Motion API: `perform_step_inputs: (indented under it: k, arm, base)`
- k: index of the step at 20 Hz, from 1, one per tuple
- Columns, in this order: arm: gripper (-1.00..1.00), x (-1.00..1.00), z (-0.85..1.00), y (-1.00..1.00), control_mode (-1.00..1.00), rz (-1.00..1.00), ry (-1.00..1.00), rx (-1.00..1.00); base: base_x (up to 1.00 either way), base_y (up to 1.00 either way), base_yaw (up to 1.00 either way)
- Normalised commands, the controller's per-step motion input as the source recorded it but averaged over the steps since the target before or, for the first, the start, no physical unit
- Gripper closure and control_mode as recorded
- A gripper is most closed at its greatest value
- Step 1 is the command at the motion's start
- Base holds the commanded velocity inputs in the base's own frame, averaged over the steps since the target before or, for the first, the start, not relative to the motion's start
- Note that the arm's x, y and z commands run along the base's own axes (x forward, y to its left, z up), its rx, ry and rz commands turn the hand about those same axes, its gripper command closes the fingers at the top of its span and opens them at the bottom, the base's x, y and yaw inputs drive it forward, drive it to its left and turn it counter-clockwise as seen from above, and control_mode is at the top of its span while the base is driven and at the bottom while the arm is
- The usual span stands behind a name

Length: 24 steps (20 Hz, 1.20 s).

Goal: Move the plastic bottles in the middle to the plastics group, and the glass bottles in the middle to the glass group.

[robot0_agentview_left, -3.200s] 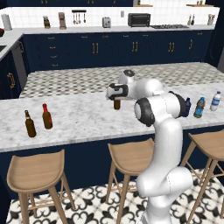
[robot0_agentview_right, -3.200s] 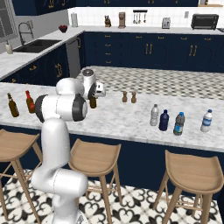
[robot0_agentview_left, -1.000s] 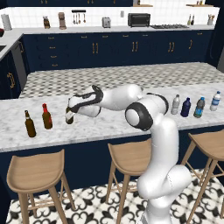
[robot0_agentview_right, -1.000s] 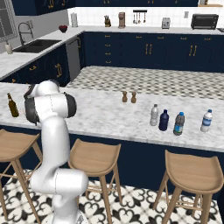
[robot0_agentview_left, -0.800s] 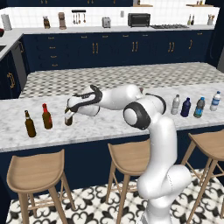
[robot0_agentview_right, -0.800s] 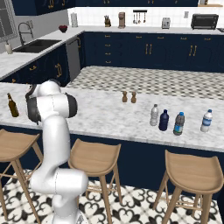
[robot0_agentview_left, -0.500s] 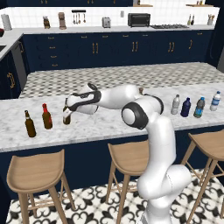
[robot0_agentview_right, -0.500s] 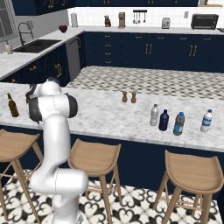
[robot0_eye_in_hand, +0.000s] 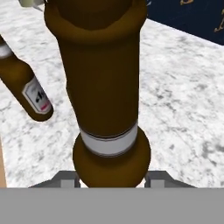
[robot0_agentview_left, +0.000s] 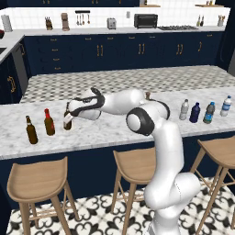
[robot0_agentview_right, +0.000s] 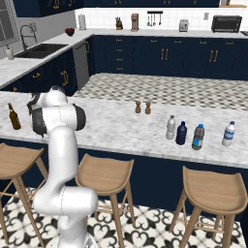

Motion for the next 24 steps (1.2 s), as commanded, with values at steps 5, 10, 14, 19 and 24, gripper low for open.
perform_step_inputs:
  k: [5,10,14,19,24]
  arm:
    - [1.0,0.0,-0.15,0.07,-1.0,0.05,-0.04,0.01]
    - [1.0,0.0,-0.1,0.14,-1.0,0.06,0.0,0.0]
    - [1.0,0.0,-0.3,0.02,-1.0,0.01,-0.01,0.0]
    - [1.0,0.0,-0.22,0.13,-1.0,0.0,0.0,-0.1]
    - [1.0,0.0,-0.01,0.25,-1.0,0.0,0.0,-0.11]
  base:
    - [0.0,0.0,0.0]
    - [0.0,0.0,0.0]
    - [0.0,0.0,0.0]
    - [0.0,0.0,0.0]
    - [0.0,0.0,0.0]
